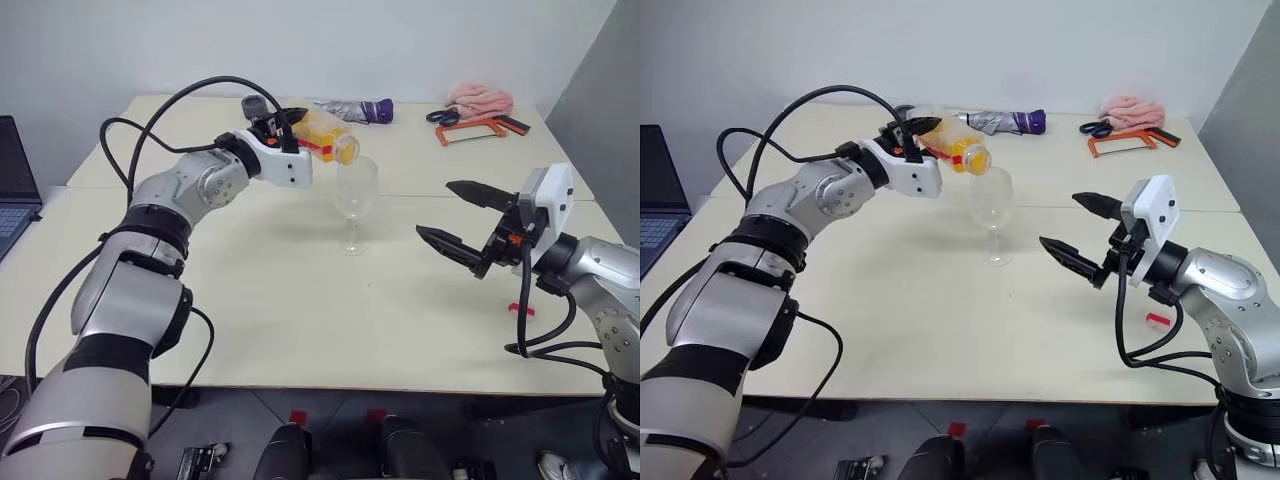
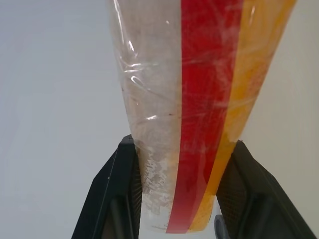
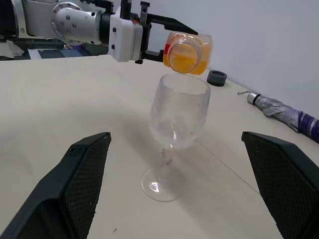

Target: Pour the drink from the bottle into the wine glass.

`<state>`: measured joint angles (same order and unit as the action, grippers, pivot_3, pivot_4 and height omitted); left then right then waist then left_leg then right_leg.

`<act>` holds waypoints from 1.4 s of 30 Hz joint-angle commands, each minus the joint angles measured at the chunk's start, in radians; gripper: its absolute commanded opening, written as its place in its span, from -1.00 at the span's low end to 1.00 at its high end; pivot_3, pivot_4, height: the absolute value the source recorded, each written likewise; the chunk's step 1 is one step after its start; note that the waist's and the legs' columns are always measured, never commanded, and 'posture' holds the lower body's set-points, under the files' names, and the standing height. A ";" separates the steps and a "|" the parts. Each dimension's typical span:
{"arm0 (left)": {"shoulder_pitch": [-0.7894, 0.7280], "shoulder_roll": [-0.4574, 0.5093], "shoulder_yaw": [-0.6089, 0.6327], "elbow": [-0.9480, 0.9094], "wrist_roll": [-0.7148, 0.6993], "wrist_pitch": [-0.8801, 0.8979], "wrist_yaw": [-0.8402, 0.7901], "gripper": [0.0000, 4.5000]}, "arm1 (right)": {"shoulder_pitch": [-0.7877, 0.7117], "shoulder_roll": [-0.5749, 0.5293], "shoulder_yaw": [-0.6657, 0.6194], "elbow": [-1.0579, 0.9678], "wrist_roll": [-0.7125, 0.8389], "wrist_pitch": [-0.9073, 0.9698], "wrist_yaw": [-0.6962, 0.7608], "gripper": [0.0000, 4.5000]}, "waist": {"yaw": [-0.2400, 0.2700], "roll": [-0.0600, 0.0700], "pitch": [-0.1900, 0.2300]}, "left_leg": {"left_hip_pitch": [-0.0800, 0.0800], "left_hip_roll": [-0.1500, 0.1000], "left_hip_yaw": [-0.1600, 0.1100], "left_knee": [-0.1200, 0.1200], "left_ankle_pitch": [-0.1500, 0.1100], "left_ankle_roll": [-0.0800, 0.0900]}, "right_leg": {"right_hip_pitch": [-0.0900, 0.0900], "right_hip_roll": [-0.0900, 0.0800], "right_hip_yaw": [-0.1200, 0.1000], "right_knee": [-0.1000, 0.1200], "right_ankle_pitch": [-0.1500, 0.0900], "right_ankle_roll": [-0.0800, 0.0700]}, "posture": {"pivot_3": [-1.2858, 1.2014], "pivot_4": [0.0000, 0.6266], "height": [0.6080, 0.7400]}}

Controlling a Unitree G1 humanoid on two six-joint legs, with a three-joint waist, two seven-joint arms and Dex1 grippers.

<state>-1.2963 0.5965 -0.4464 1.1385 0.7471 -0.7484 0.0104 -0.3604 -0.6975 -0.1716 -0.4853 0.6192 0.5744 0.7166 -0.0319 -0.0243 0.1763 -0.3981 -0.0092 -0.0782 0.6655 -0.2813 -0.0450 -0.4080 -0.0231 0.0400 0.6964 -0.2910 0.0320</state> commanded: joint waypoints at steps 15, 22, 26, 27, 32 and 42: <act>-0.106 0.015 -0.037 0.014 0.049 0.013 0.090 -0.27 | 0.004 0.012 0.023 -0.043 -0.005 -0.026 -0.003 1.00 | 0.000 0.000 0.000 | 0.000 0.000 0.000 0.000 0.000 0.000 | 0.000 0.000 0.000 0.000 0.000 0.000 | 0.03 -0.52 1.00; -0.123 0.016 -0.050 0.030 0.059 0.013 0.106 -0.27 | 0.005 0.033 0.025 -0.018 -0.033 -0.064 -0.007 1.00 | 0.000 0.000 0.000 | 0.000 0.000 0.000 0.000 0.000 0.000 | 0.000 0.000 0.000 0.000 0.000 0.000 | 0.03 -0.52 1.00; -0.127 0.017 -0.061 0.035 0.064 0.014 0.115 -0.27 | -0.004 0.036 0.029 0.011 -0.033 -0.069 0.012 1.00 | 0.000 0.000 0.000 | 0.000 0.000 0.000 0.001 0.000 0.000 | 0.000 0.000 0.000 0.000 0.000 0.000 | 0.03 -0.52 1.00; -0.128 0.017 -0.063 0.036 0.065 0.014 0.117 -0.27 | -0.009 0.034 0.031 0.019 -0.035 -0.071 0.017 1.00 | 0.000 0.000 0.000 | 0.000 0.000 0.000 0.001 0.000 0.000 | 0.000 0.000 0.000 0.001 0.000 0.000 | 0.03 -0.52 1.00; -0.133 0.017 -0.068 0.042 0.072 0.018 0.125 -0.27 | -0.033 0.031 0.037 0.034 -0.043 -0.072 0.035 1.00 | -0.001 0.000 0.000 | 0.000 0.000 0.000 0.001 0.000 0.000 | 0.000 0.000 0.000 0.001 0.000 0.000 | 0.03 -0.52 1.00; -0.142 0.024 -0.078 0.057 0.090 0.026 0.140 -0.27 | -0.036 0.032 0.040 0.027 -0.032 -0.062 0.051 1.00 | 0.000 0.000 0.000 | 0.000 0.000 0.000 0.001 0.000 0.000 | 0.000 0.000 0.000 0.001 0.000 0.000 | 0.03 -0.52 1.00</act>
<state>-1.3882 0.6000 -0.5288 1.1963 0.8429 -0.7269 0.1244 -0.3817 -0.6599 -0.1202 -0.4333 0.5722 0.5279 0.7601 -0.0322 -0.0243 0.1763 -0.3982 -0.0094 -0.0779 0.6663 -0.2811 -0.0452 -0.4083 -0.0232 0.0402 0.6972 -0.2910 0.0320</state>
